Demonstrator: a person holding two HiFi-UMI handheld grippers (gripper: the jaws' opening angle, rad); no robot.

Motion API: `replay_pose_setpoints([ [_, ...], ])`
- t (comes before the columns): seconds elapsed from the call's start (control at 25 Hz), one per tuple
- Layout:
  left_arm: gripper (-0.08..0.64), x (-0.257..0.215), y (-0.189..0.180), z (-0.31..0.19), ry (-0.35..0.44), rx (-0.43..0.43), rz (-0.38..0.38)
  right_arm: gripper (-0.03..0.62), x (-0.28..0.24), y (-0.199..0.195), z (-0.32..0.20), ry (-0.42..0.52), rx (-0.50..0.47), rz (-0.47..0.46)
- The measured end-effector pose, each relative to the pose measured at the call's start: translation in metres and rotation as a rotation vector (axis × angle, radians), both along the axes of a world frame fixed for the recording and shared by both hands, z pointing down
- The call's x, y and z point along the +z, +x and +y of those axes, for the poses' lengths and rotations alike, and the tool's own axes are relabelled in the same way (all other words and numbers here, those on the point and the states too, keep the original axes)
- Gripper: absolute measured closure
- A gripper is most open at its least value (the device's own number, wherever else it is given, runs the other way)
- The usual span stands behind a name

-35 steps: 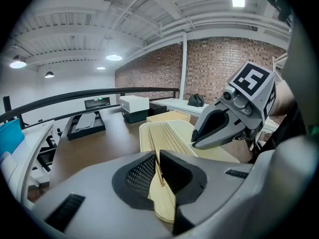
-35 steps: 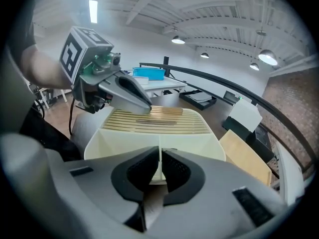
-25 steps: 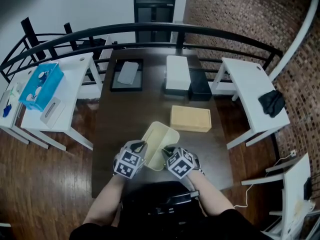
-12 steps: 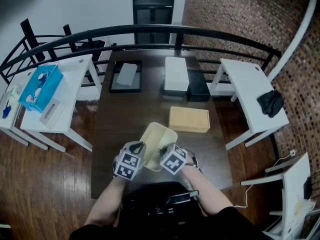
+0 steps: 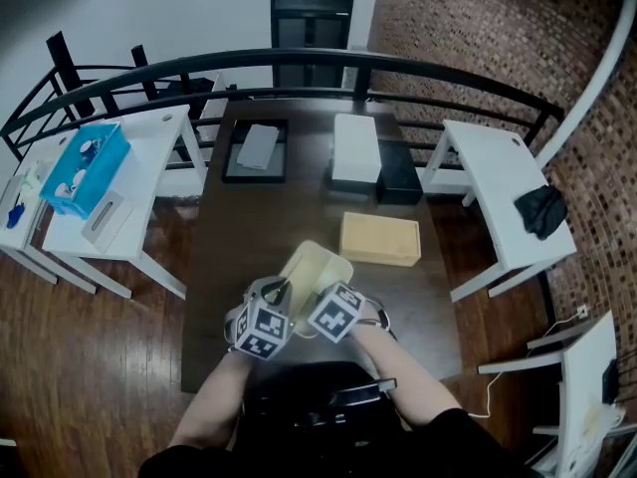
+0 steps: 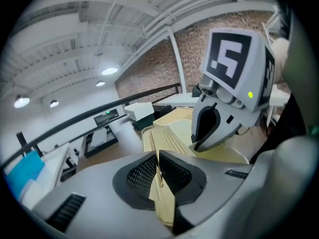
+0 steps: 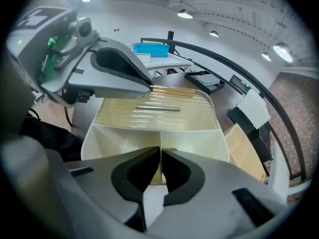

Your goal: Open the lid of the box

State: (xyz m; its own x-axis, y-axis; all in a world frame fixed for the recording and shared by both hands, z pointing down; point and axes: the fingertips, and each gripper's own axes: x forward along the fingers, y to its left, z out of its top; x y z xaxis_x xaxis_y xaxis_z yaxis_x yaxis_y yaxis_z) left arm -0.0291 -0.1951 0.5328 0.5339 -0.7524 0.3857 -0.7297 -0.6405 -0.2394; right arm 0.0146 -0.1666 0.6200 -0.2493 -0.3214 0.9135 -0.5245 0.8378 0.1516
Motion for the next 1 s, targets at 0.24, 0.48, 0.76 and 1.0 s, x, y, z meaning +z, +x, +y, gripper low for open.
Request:
replay_pose_setpoints([
  [0.24, 0.549, -0.019, -0.061, -0.017, -0.107, -0.192, 0.361, 0.57, -0.005, 0.001, -0.001, 0.004, 0.001, 0.01],
  [0.48, 0.549, 0.035, -0.176, -0.003, -0.143, -0.464, 0.283, 0.568, -0.003, 0.002, -0.001, 0.033, -0.001, 0.017],
  [0.76, 0.548, 0.12, -0.213, 0.048, -0.181, -0.583, 0.198, 0.566, 0.001, 0.0, -0.002, 0.05, -0.008, -0.004],
  [1.0, 0.546, 0.143, -0.203, 0.057, -0.189, -0.595, 0.185, 0.563, 0.001, 0.0, -0.002, 0.067, -0.006, -0.014],
])
